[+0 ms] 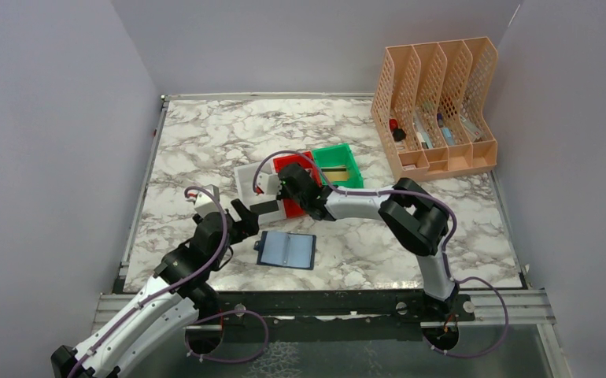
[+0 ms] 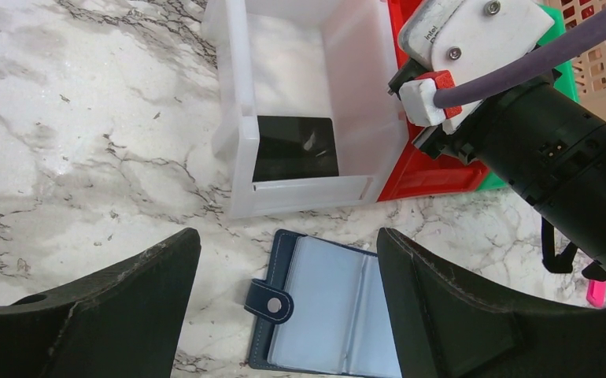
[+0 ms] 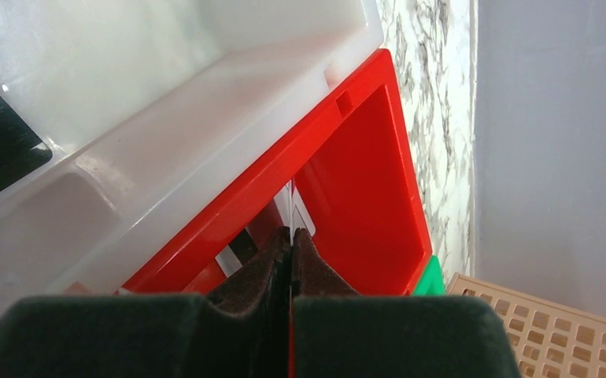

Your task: Take the credit cards out of the card holder

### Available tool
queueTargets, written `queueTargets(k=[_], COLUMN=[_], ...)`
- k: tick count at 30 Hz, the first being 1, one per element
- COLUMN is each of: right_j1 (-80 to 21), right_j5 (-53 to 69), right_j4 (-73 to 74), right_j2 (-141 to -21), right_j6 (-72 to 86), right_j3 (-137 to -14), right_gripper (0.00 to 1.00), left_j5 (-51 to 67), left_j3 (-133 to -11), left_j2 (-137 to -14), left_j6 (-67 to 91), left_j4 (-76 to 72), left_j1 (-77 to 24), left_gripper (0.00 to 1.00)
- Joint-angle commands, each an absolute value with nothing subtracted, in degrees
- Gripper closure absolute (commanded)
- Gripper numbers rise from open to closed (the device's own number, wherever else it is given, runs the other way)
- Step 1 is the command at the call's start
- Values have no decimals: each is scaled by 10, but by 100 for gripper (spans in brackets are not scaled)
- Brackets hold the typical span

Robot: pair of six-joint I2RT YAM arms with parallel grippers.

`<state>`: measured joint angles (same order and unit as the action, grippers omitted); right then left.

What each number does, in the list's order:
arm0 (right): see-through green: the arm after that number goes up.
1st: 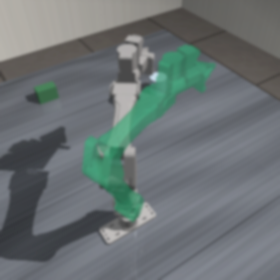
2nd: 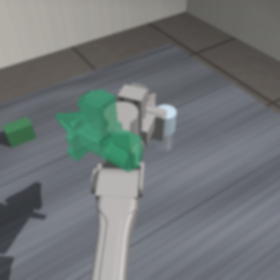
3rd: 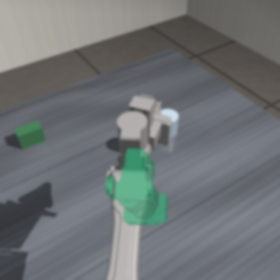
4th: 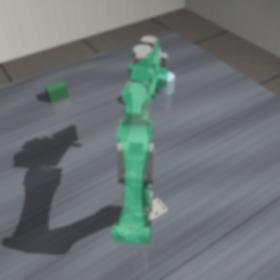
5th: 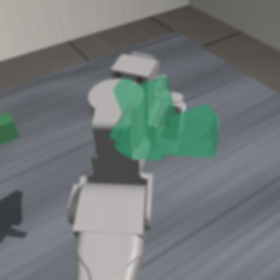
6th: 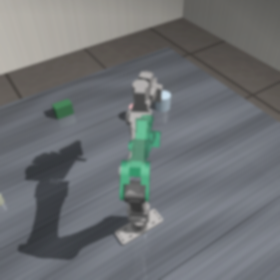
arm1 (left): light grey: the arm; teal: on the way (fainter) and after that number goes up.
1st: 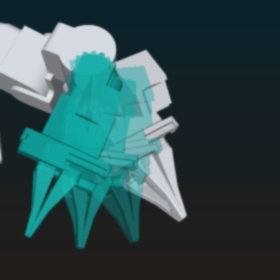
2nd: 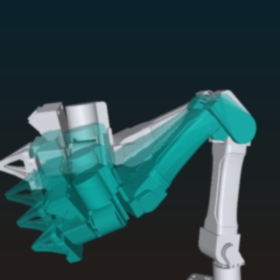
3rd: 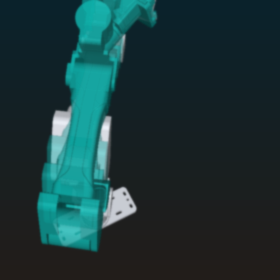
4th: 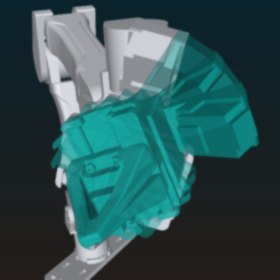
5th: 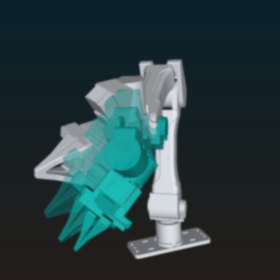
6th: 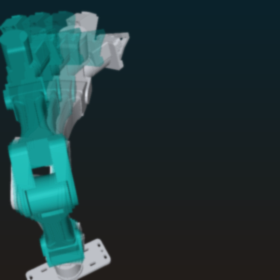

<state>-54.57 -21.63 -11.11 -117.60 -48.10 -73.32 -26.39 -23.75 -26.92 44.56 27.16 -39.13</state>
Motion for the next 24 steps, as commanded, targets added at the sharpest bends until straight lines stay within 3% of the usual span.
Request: queueTargets(k=[1, 9, 15, 24], right_j1=[-543, -540, -538, -531], right_j5=[-226, -224, -187, -105], right_j4=[-143, -148, -137, -83], right_j2=[-1192, -1192, -1144, -1043], right_j6=[-504, -495, -454, -336], right_j3=[-736, -729, -717, -702], right_gripper=[96, 90, 61, 53], left_j5=[-255, -253, -253, -241], left_j3=[-232, -232, -234, -245], left_j2=[-272, -277, -286, -311], left_j6=[451, 452, 452, 450], left_j4=[276, 276, 275, 272], left_j1=[-392, -392, -392, -392], left_gripper=[14, 14, 14, 14])
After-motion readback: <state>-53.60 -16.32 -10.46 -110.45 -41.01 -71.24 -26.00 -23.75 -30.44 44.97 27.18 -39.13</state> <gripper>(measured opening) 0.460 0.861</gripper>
